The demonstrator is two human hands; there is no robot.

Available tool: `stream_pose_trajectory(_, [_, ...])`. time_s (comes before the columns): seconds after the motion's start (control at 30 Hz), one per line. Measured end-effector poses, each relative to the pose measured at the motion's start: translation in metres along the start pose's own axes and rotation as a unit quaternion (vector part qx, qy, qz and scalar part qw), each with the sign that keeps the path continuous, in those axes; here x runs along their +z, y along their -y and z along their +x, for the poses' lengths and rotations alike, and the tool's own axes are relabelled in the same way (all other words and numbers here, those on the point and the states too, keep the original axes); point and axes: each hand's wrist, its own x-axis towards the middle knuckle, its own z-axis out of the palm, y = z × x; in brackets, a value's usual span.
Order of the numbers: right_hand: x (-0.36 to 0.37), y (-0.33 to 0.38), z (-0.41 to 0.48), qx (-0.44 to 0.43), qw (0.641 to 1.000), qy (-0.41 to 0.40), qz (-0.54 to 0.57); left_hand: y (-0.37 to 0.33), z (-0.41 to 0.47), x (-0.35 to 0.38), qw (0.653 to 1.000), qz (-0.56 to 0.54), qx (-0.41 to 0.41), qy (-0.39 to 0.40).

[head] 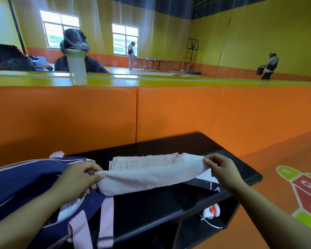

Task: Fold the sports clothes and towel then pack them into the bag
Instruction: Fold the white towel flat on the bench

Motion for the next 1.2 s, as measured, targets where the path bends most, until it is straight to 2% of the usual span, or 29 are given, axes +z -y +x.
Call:
stream_pose_trajectory(0.23, [0.035, 0.012, 0.073, 0.049, 0.996, -0.049, 0.052, 0.007, 0.070, 0.005, 0.997, -0.032, -0.035, -0.063])
stream_pose_trajectory(0.4, [0.068, -0.004, 0.135, 0.095, 0.995, -0.033, -0.023, 0.021, 0.131, 0.017, 0.992, -0.038, -0.093, -0.071])
stream_pose_trajectory(0.63, [0.111, -0.034, 0.179, 0.152, 0.976, 0.042, -0.153, 0.048, 0.194, 0.048, 0.988, 0.000, -0.142, -0.060])
stream_pose_trajectory(0.83, [0.128, -0.046, 0.179, 0.168, 0.967, 0.106, -0.161, 0.065, 0.209, 0.069, 0.986, 0.034, -0.156, -0.039])
stream_pose_trajectory(0.9, [0.128, -0.045, 0.173, 0.157, 0.967, 0.131, -0.154, 0.065, 0.202, 0.074, 0.987, 0.089, -0.132, -0.020])
stream_pose_trajectory(0.97, [0.124, -0.044, 0.163, 0.125, 0.971, 0.119, -0.168, 0.061, 0.189, 0.077, 0.986, 0.141, -0.086, -0.010])
stream_pose_trajectory(1.1, [0.108, -0.038, 0.135, 0.026, 0.979, 0.086, -0.181, 0.051, 0.152, 0.084, 0.988, 0.152, 0.018, 0.029])
stream_pose_trajectory(1.2, [0.098, -0.035, 0.106, -0.064, 0.968, 0.114, -0.216, 0.043, 0.127, 0.089, 0.959, 0.249, 0.077, 0.109])
